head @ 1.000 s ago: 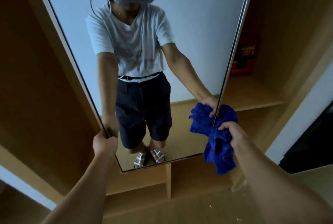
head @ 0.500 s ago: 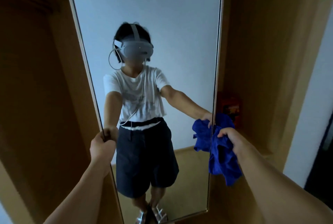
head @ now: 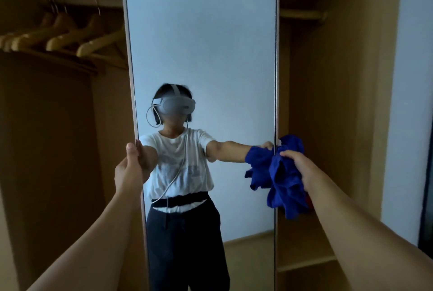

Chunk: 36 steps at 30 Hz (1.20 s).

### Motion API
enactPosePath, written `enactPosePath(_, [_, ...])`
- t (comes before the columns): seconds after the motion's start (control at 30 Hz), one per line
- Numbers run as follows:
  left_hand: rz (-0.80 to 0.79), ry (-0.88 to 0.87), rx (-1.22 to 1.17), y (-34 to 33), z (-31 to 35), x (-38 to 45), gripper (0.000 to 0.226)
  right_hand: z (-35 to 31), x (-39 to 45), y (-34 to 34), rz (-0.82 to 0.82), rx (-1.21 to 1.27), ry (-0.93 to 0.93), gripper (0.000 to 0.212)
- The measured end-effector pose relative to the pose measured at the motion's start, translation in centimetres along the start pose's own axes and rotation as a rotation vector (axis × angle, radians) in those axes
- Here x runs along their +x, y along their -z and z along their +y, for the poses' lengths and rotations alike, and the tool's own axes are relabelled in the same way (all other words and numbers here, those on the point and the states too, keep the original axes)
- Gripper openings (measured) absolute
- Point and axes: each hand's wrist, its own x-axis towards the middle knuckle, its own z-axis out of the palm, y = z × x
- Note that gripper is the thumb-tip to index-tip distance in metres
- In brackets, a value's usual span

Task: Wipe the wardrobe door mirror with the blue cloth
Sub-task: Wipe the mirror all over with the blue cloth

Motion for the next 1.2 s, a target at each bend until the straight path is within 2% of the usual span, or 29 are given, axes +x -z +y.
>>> enactPosePath(0.13, [0.006,-0.029,-0.002,-0.6,2.4,1.4,0.055,-2.6,0.6,-0.3,-0.004,0.069,0.075,0.069])
enactPosePath(0.37, [0.011,-0.095,-0.054,-2.7,5.7,3.2,0.049,-7.1,1.2,-2.6,0.073,0.223,0.212,0.073])
enactPosePath(0.53, [0.032,-0.155,-0.101,-3.6,7.6,4.7,0.061,-10.9,0.8,-4.2,0.147,0.277,0.292,0.067])
enactPosePath(0.73, [0.247,-0.172,0.106,-4.7,7.5,5.0,0.064,-15.7,0.9,-5.6,0.227,0.235,0.405,0.06])
enactPosePath(1.07, [0.266,-0.233,0.117,-5.0,7.4,5.1,0.058,-24.3,0.7,-7.4,0.228,0.204,0.529,0.06])
enactPosePath(1.2, [0.279,-0.256,0.1,-5.1,7.3,5.1,0.059,-27.2,1.4,-8.0,0.364,0.048,0.614,0.062])
